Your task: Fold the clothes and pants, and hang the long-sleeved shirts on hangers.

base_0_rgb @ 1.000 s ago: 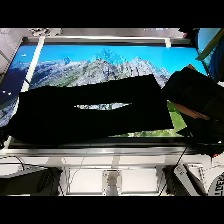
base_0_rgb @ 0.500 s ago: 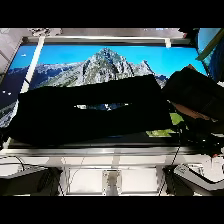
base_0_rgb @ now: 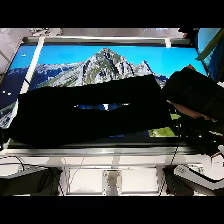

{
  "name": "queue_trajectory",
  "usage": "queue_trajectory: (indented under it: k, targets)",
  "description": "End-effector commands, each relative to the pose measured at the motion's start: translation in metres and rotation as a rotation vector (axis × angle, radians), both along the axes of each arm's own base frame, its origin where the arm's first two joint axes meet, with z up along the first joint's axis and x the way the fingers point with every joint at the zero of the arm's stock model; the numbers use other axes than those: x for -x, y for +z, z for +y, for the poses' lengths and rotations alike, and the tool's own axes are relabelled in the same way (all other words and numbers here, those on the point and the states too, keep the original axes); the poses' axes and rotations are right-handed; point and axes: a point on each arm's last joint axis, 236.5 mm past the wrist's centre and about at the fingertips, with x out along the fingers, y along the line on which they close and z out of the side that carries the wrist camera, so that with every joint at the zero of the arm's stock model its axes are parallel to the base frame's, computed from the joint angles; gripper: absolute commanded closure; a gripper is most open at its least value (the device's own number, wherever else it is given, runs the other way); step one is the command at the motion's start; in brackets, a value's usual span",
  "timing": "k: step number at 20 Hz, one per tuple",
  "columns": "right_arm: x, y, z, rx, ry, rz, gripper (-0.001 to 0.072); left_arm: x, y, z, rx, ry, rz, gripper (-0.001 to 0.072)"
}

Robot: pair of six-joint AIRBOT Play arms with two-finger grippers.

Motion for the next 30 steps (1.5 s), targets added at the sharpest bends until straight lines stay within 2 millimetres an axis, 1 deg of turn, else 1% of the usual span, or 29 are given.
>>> queue_trajectory:
  k: [1, 3, 4, 6, 9, 10, 12, 14, 16, 17, 18, 19, 20, 22, 24, 26, 28, 30]
  targets:
    - [-0.011, -0.003, 0.012, 0.029, 0.02, 0.0, 0.0398, 0.0, 0.001, 0.0, -0.002, -0.002, 0.0, 0.069]
    - [-0.015, 0.002, 0.022, -0.001, 0.036, -0.018, 0.066, 0.0, 0.004, 0.001, -0.013, -0.002, -0.002, 0.069]
    - [-0.015, 0.009, 0.027, -0.013, 0.065, -0.033, 0.0705, 0.0, 0.007, 0.002, -0.027, -0.002, -0.005, 0.0691]
    - [-0.018, 0.028, 0.033, -0.01, 0.126, -0.076, 0.0706, 0.005, 0.018, 0.007, -0.092, -0.03, 0.022, 0.0693]
    - [-0.023, 0.072, 0.032, 0.078, 0.233, -0.173, 0.0707, 0.029, 0.036, 0.018, -0.213, -0.079, 0.143, 0.0693]
    - [-0.024, 0.088, 0.029, 0.113, 0.258, -0.191, 0.0707, 0.032, 0.045, 0.022, -0.248, -0.074, 0.159, 0.0692]
    - [-0.03, 0.125, 0.021, 0.17, 0.254, -0.228, 0.0707, 0.032, 0.063, 0.028, -0.304, -0.063, 0.15, 0.0693]
    - [-0.044, 0.165, 0.011, 0.248, 0.252, -0.307, 0.0708, 0.026, 0.082, 0.036, -0.318, -0.015, 0.127, 0.0693]
    - [-0.059, 0.187, 0.001, 0.27, 0.221, -0.336, 0.0708, 0.015, 0.1, 0.043, -0.348, -0.006, 0.104, 0.0694]
    - [-0.068, 0.191, -0.002, 0.28, 0.216, -0.345, 0.0708, 0.007, 0.108, 0.045, -0.376, -0.021, 0.095, 0.0694]
    - [-0.08, 0.193, 0.001, 0.287, 0.223, -0.356, 0.0708, -0.002, 0.114, 0.047, -0.394, -0.015, 0.085, 0.0694]
    - [-0.096, 0.193, 0.004, 0.295, 0.223, -0.366, 0.0708, -0.01, 0.121, 0.051, -0.406, 0.014, 0.073, 0.0694]
    - [-0.115, 0.193, 0.007, 0.312, 0.221, -0.379, 0.0708, -0.021, 0.127, 0.056, -0.426, 0.043, 0.058, 0.0694]
    - [-0.159, 0.192, 0.015, 0.332, 0.22, -0.402, 0.0709, -0.043, 0.132, 0.059, -0.453, 0.044, 0.044, 0.0695]
    - [-0.202, 0.186, 0.032, 0.336, 0.256, -0.419, 0.0709, -0.066, 0.131, 0.06, -0.469, 0.029, 0.043, 0.0695]
    - [-0.243, 0.174, 0.043, 0.326, 0.249, -0.42, 0.0708, -0.088, 0.128, 0.064, -0.505, 0.019, 0.053, 0.0695]
    - [-0.278, 0.158, 0.044, 0.323, 0.207, -0.417, 0.0708, -0.105, 0.118, 0.071, -0.528, 0.019, 0.095, 0.0695]
    - [-0.305, 0.143, 0.043, 0.337, 0.176, -0.423, 0.0708, -0.119, 0.103, 0.075, -0.55, -0.012, 0.149, 0.0695]
